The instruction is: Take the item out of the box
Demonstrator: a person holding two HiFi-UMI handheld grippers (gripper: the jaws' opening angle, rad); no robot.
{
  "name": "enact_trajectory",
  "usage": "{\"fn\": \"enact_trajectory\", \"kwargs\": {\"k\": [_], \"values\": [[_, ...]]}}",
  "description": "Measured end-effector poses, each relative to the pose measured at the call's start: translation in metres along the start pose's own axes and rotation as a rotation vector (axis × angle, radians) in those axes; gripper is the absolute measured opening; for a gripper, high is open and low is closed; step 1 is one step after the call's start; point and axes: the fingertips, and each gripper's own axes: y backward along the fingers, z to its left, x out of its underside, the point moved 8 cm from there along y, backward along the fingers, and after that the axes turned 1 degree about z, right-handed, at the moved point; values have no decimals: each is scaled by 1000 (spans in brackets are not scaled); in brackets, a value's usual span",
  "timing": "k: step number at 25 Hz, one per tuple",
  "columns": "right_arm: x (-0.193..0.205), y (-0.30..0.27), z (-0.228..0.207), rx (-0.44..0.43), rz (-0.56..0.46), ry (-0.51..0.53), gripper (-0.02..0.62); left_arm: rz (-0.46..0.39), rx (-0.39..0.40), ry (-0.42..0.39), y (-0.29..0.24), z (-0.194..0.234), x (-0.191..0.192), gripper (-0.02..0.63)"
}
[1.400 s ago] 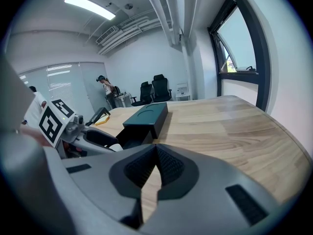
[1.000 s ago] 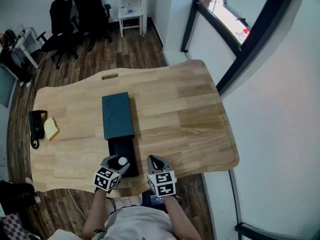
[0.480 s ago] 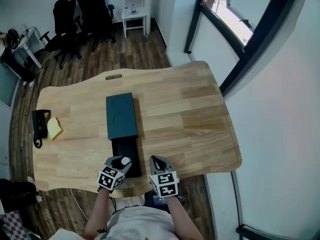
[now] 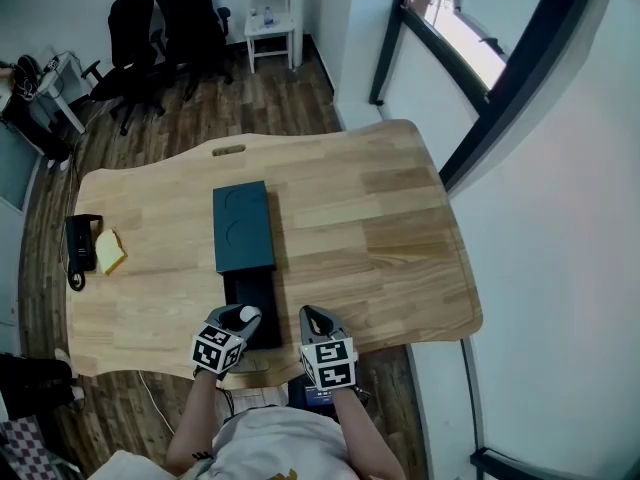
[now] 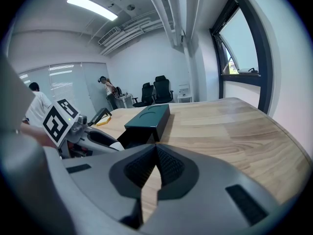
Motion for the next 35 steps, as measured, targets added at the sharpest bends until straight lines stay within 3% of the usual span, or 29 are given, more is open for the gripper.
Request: {"fn": "enact_trajectory", "kwargs": {"k": [11,35], "values": [[-8,3,0,-2,-30,2,6,-69,-4,85,14,4,-14,170],[-58,27,12,15,-151,166,6,-233,-120,57,73,6,-59,170]]}}
